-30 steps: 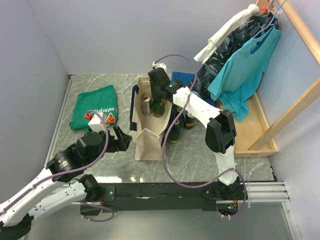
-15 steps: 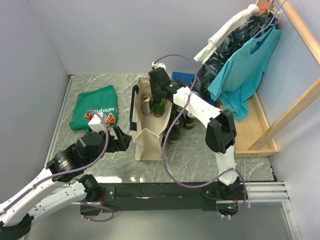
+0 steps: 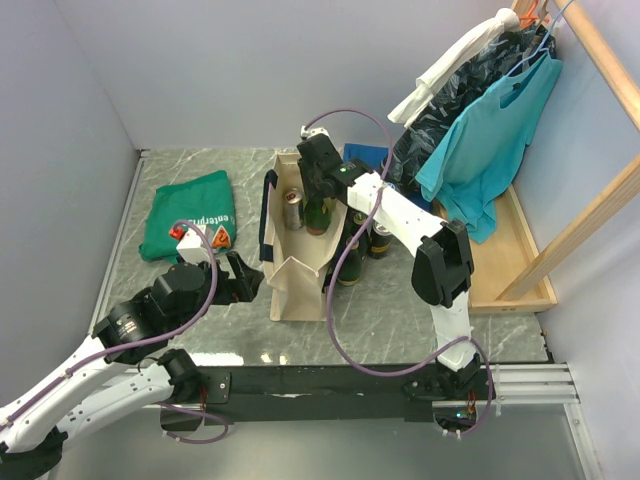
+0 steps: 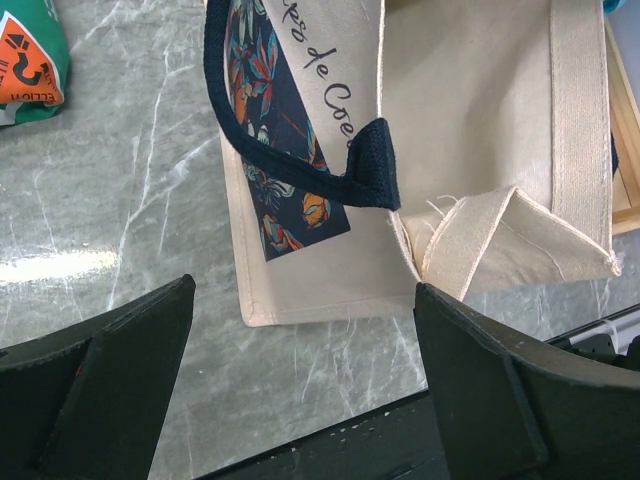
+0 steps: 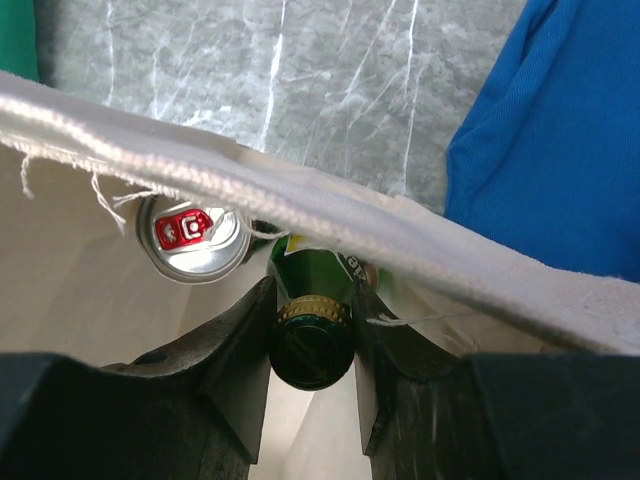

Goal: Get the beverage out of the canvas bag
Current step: Take out the drink from the canvas bag.

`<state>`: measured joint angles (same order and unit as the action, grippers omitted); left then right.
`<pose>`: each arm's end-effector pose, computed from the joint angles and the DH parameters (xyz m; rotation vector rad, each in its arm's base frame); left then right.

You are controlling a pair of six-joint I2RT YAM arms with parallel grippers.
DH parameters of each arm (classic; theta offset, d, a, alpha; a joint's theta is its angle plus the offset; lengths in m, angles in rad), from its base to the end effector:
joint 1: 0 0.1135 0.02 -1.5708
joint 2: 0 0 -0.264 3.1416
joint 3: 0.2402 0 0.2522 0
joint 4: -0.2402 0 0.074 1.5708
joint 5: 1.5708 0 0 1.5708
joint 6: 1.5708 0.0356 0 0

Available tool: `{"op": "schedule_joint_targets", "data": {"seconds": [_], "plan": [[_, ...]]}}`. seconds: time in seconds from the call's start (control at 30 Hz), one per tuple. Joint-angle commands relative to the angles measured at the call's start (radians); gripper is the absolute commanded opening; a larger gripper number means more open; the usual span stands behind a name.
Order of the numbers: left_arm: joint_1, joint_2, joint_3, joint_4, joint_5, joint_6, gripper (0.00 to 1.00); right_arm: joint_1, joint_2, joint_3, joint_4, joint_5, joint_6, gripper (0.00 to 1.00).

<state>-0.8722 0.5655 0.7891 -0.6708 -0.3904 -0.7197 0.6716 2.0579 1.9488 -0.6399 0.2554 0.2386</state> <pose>0.0869 -0.0825 0.3215 -0.0969 2.0362 -0.6300 0.3759 0.2873 0.3059 -0.3672 2.2667 0.1747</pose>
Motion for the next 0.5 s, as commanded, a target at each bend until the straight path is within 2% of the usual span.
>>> {"op": "schedule_joint_targets", "data": {"seconds": [0.0,0.47], "plan": [[-0.005,-0.001,0.007,0.014,-0.018,-0.001,0.96,0.005,-0.123,0.094,0.014,0.056,-0.038,0.0],[-0.005,-0.012,0.007,0.013,-0.018,-0.003,0.96,0.034,-0.209,0.098,0.013,0.079,-0.053,0.0]]}}
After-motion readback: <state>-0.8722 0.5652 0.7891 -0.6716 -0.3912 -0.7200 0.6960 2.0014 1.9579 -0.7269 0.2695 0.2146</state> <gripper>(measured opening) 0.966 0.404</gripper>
